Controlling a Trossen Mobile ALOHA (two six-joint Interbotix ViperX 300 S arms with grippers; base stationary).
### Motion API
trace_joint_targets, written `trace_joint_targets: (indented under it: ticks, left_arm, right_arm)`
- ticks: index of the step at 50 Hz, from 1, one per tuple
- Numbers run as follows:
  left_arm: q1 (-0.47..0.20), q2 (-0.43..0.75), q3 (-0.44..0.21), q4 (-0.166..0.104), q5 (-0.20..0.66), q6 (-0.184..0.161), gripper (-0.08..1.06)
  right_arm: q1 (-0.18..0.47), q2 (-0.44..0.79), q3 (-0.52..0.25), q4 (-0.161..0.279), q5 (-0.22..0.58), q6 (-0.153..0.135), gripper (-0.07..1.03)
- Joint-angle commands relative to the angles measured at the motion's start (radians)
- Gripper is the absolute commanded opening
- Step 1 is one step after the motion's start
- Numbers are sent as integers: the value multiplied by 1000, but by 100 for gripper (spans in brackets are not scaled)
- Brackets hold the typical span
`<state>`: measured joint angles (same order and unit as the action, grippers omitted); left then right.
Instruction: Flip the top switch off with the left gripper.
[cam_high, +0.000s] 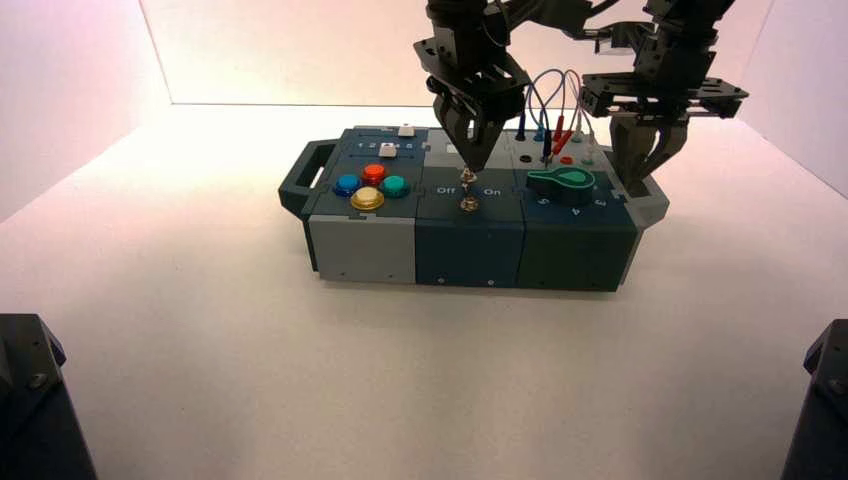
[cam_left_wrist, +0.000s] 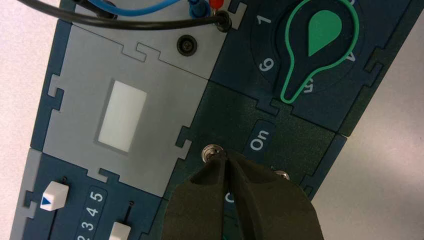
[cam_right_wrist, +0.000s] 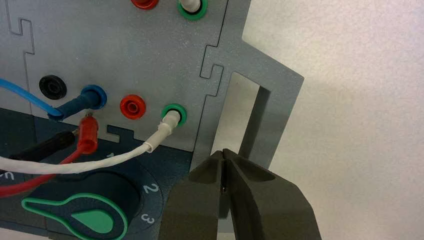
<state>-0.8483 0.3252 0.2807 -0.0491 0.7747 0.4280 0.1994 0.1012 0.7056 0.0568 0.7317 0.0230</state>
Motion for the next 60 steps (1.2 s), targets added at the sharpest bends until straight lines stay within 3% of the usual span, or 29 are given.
trace_joint_targets:
  ticks: [1,4,15,41,60]
  left_arm:
    - [74,-18,14,8,2,-2,-3]
    - [117,-18,46,8,-5,-2,-3]
    - [167,-29,80,9,-20,-2,-3]
    - [103,-262,60,-20,5,-14,-3]
    - [49,-270,80,-20,80,-60,-3]
  right_arm:
    - [5,2,5,-2,6,-8,-2]
    - [5,2,3,-2,6,-9,-2]
    - [5,5,2,-2,8,-9,-2]
    - [8,-9,11,5,9,-11,-2]
    - [28,-9,6,6,26,-21,-2]
